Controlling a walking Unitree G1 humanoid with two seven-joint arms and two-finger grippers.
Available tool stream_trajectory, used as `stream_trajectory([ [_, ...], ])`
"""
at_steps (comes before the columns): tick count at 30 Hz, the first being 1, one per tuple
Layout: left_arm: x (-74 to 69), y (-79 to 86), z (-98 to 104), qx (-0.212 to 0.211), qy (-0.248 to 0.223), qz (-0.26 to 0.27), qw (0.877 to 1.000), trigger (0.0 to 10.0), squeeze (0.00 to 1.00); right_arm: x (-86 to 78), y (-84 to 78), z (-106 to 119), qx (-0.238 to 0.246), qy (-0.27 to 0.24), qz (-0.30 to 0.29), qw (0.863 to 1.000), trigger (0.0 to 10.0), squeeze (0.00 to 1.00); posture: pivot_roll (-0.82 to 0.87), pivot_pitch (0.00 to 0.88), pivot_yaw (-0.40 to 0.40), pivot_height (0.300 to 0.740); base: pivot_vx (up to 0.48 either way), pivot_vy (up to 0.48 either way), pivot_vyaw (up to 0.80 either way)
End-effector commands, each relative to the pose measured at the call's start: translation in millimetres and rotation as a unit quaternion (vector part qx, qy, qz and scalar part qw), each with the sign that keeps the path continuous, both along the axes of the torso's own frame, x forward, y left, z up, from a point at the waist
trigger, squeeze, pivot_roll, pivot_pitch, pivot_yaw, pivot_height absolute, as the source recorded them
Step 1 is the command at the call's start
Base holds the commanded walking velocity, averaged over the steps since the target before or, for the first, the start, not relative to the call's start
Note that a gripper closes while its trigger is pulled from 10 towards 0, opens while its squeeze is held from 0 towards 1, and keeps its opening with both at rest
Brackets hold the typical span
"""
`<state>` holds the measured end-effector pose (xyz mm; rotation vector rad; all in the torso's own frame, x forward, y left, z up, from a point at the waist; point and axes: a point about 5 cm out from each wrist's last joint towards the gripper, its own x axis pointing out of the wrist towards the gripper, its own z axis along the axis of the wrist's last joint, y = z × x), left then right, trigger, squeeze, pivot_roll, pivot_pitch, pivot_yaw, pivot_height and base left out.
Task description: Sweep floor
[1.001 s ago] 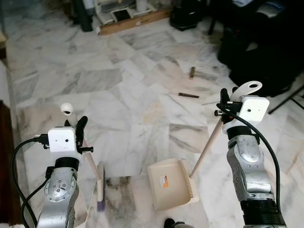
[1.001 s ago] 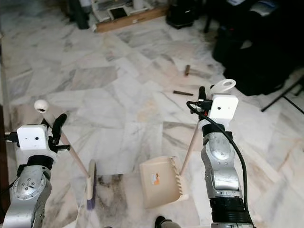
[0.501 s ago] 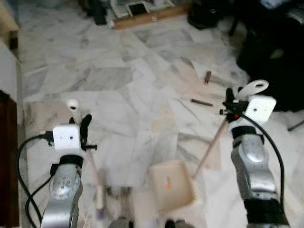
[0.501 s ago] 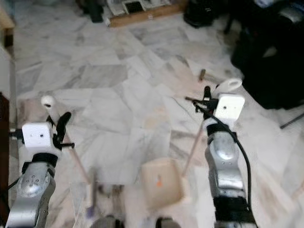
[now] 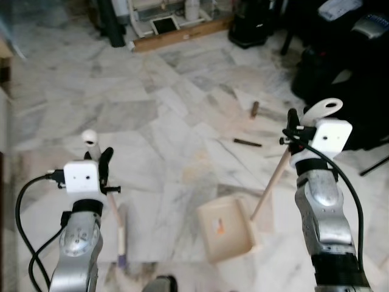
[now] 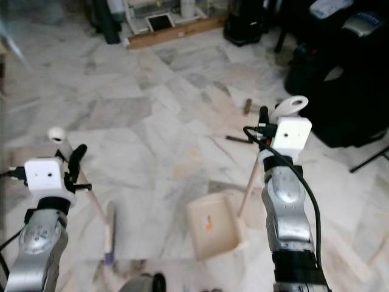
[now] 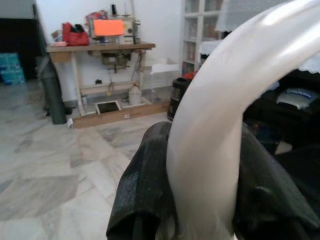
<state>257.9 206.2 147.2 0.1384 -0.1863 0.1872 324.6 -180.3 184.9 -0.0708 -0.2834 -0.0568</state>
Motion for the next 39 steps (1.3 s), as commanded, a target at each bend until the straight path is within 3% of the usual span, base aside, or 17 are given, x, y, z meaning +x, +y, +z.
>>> stream_trajectory([
  [1, -0.7, -1.5, 8.8, 0.01, -0.021, 0.0, 1.0, 10.0, 0.0, -1.1, -0.4, 7.3, 0.022, -0.019, 0.002, 1.0, 10.0, 0.0, -0.05, 0.212, 0.011, 0.74, 0.334, 0.0, 0.0],
  [39, 3.2, -3.2, 9.4, 0.007, -0.02, -0.002, 1.0, 10.0, 0.0, 1.7, 3.5, 12.4, 0.013, -0.026, 0.016, 0.999, 10.0, 0.0, -0.07, 0.246, 0.017, 0.74, 0.334, 0.0, 0.0],
])
